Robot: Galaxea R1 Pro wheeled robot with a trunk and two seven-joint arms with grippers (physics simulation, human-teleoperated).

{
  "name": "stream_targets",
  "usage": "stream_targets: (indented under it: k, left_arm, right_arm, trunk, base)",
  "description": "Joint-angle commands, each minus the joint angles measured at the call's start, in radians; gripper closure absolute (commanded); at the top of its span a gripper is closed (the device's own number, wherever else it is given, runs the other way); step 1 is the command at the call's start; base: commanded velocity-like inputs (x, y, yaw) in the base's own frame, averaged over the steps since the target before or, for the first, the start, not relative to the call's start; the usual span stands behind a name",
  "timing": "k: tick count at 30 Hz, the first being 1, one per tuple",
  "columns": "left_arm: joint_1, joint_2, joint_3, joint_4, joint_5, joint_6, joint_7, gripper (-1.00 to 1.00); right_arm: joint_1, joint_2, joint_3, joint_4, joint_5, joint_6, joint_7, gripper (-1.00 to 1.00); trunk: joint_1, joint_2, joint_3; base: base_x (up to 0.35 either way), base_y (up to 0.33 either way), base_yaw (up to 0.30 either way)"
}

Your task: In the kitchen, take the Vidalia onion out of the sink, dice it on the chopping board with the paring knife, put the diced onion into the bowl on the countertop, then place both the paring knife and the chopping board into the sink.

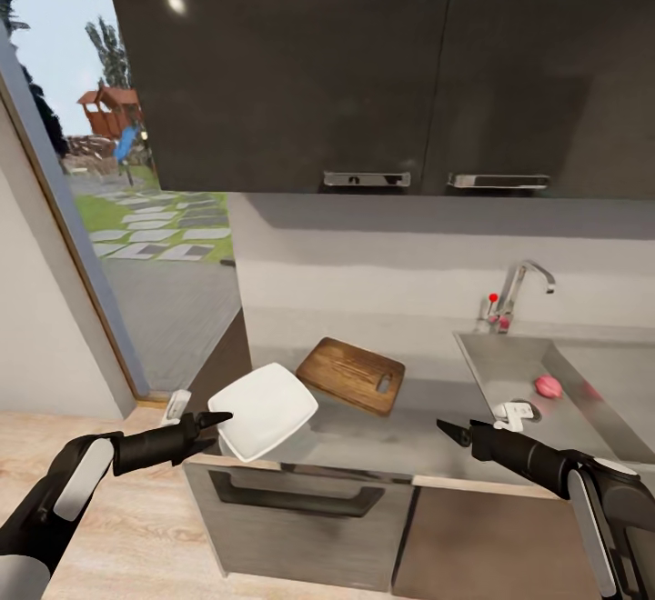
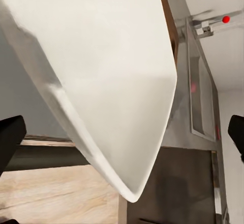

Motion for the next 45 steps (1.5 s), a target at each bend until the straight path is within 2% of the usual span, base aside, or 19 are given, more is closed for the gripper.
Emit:
stream_targets:
  k: [1,11,45]
  left_arm:
    - [-0.001,0.000,0.002,0.000,-0.005,0.005,-0.006,-1.00]
    - [-0.001,0.000,0.005,0.002,-0.002,0.005,-0.006,-1.00]
    - [-0.001,0.001,0.007,0.007,-0.001,0.005,-0.006,-1.00]
  right_arm:
    - [-0.001,0.000,-0.001,0.000,-0.005,0.008,0.001,-1.00]
    - [-0.001,0.000,-0.001,0.000,-0.005,0.008,0.002,-1.00]
    - [-0.001,0.000,-0.001,0.000,-0.005,0.008,0.003,-1.00]
  trunk:
    - [0.001,-0.002,-0.003]
    - [0.001,-0.002,-0.012]
    - [0.001,-0.002,-0.057]
  base:
    - [0.146,-0.001,0.000]
    - [0.159,0.000,0.000]
    - [0.002,0.000,0.000]
